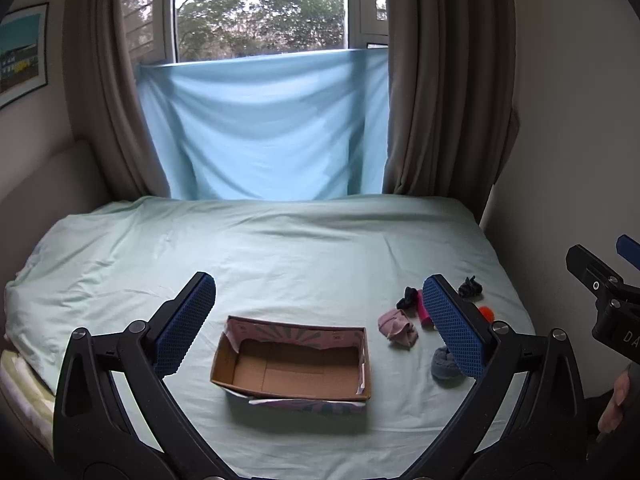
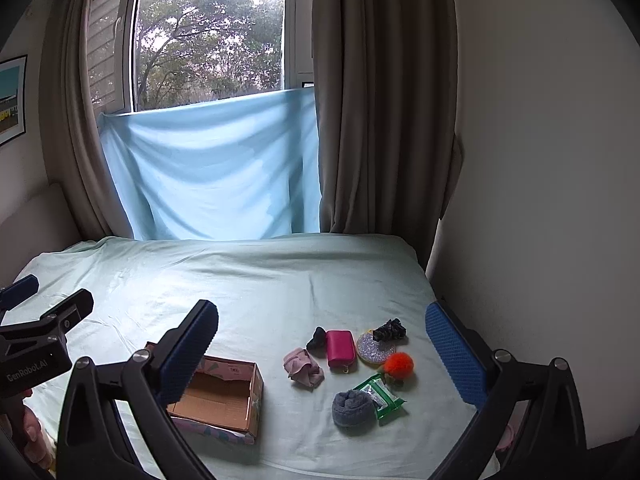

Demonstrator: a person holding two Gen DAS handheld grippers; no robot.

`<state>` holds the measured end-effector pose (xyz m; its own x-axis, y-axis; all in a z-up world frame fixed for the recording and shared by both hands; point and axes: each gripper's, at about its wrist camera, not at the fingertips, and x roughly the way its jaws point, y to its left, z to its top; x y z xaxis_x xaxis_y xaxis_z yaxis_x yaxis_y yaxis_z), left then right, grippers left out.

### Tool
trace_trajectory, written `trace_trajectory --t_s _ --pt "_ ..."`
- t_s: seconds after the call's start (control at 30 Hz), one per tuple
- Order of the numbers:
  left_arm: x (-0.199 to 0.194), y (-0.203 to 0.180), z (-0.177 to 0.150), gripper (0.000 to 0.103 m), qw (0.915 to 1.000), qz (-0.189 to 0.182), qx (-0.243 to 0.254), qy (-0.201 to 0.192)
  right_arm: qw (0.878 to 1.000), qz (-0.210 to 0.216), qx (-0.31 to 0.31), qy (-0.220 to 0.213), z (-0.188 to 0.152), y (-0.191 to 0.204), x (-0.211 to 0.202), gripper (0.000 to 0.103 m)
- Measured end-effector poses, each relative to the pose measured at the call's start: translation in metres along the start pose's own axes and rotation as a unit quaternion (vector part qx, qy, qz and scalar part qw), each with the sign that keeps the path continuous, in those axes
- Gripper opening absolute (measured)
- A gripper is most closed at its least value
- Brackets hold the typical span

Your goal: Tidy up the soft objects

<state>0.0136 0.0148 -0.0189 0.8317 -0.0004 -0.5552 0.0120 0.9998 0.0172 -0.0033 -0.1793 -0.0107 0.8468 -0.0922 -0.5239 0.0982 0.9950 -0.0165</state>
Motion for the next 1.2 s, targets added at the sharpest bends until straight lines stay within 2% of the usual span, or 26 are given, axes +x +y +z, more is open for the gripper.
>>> trace_trajectory --t_s 1.2 --pt "0.0081 -0.0017 -0.0027 0.102 1.0000 0.003 -0.004 0.002 1.000 -0.006 0.007 0.005 0.0010 -0.0050 0.0030 0.103"
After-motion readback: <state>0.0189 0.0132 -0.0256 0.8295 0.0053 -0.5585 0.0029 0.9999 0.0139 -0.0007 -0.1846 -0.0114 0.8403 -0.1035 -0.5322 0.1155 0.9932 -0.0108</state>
